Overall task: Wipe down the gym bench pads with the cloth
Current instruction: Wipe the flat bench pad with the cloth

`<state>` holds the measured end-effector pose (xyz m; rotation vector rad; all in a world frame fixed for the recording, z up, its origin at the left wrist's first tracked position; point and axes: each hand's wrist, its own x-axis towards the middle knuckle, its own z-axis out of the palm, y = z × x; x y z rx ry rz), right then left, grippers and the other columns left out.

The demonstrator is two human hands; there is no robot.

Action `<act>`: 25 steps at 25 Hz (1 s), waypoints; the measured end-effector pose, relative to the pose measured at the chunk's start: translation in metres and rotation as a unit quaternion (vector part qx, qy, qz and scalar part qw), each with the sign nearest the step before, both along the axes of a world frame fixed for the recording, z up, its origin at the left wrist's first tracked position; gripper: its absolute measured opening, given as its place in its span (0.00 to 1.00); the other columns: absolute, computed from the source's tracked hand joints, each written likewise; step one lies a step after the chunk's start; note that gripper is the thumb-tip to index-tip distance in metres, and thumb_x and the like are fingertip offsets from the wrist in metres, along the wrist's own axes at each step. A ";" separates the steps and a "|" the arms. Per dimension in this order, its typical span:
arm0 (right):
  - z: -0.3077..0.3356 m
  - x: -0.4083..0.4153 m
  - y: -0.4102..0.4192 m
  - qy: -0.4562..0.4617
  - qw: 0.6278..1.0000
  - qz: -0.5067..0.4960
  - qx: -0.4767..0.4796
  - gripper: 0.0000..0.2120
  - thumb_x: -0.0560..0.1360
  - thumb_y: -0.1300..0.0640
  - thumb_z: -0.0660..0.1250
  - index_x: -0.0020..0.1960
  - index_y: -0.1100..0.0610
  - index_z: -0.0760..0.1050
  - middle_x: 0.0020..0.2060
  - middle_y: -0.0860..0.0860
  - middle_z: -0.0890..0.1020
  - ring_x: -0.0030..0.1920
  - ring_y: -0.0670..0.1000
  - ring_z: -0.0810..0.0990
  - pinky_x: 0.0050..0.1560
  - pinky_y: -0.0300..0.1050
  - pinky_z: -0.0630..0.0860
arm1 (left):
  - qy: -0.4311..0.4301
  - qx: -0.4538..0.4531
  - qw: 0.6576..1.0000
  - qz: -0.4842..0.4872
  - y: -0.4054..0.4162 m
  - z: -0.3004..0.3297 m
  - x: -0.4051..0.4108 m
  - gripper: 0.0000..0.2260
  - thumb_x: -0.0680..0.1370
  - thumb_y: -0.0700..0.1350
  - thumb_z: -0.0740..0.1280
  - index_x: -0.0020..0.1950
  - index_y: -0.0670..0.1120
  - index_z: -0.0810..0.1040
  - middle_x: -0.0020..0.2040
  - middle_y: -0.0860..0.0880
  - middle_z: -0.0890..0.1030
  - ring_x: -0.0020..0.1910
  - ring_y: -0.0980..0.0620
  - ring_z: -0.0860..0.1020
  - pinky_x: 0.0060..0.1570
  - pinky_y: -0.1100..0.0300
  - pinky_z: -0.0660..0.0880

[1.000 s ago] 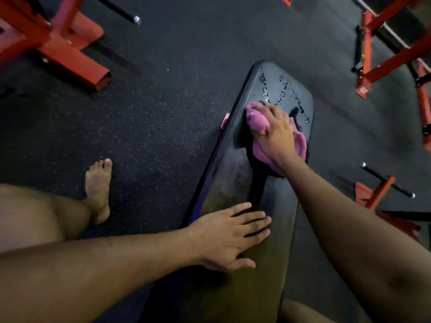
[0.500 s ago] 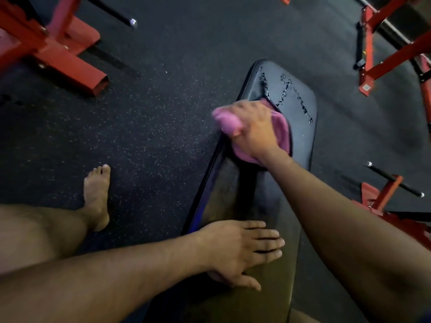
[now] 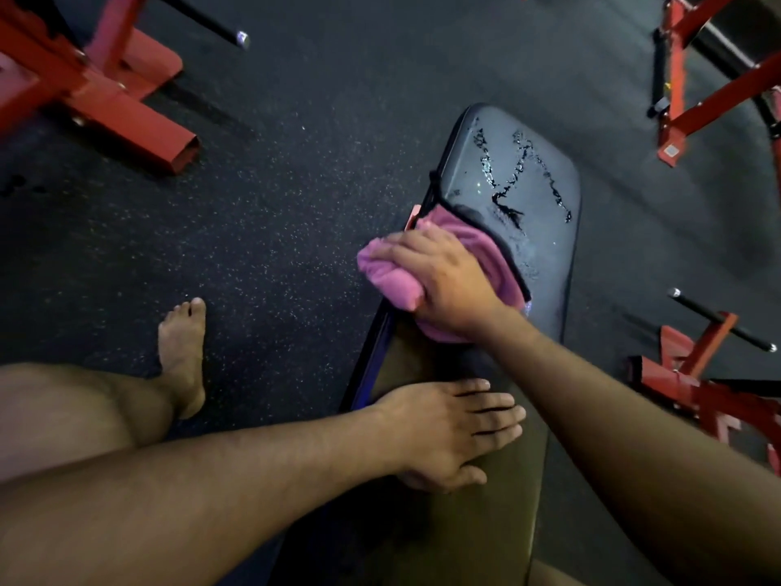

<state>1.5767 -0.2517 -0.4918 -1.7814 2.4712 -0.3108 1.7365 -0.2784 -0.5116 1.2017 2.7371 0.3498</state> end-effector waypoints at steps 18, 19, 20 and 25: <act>0.027 -0.016 -0.105 0.052 0.867 0.111 0.483 0.21 0.77 0.38 0.59 0.40 0.56 0.70 0.42 0.53 0.81 0.45 0.59 0.82 0.45 0.49 0.73 | 0.034 0.025 0.997 0.066 -0.004 -0.012 0.002 0.33 0.86 0.62 0.51 0.85 0.43 0.51 0.85 0.41 0.49 0.84 0.43 0.46 0.80 0.46 0.38; 0.024 0.007 -0.102 0.050 0.869 0.142 0.471 0.21 0.77 0.38 0.60 0.40 0.56 0.69 0.45 0.54 0.82 0.46 0.60 0.82 0.44 0.48 0.73 | 0.031 0.025 0.997 0.067 -0.003 -0.011 0.005 0.33 0.86 0.62 0.52 0.85 0.44 0.52 0.85 0.40 0.49 0.84 0.43 0.47 0.80 0.46 0.39; 0.020 0.029 -0.099 0.045 0.867 0.170 0.467 0.20 0.76 0.38 0.61 0.40 0.54 0.69 0.47 0.55 0.83 0.48 0.60 0.83 0.44 0.48 0.74 | 0.028 0.024 0.997 0.068 -0.003 -0.010 0.008 0.34 0.85 0.62 0.53 0.84 0.44 0.54 0.85 0.40 0.52 0.84 0.43 0.49 0.81 0.46 0.42; 0.026 0.048 -0.099 -0.003 0.829 0.229 0.510 0.20 0.76 0.36 0.62 0.39 0.52 0.70 0.42 0.53 0.79 0.43 0.58 0.78 0.45 0.48 0.74 | 0.043 -0.010 0.999 0.011 0.006 -0.005 0.013 0.35 0.84 0.65 0.53 0.84 0.45 0.55 0.85 0.42 0.53 0.84 0.43 0.50 0.81 0.43 0.46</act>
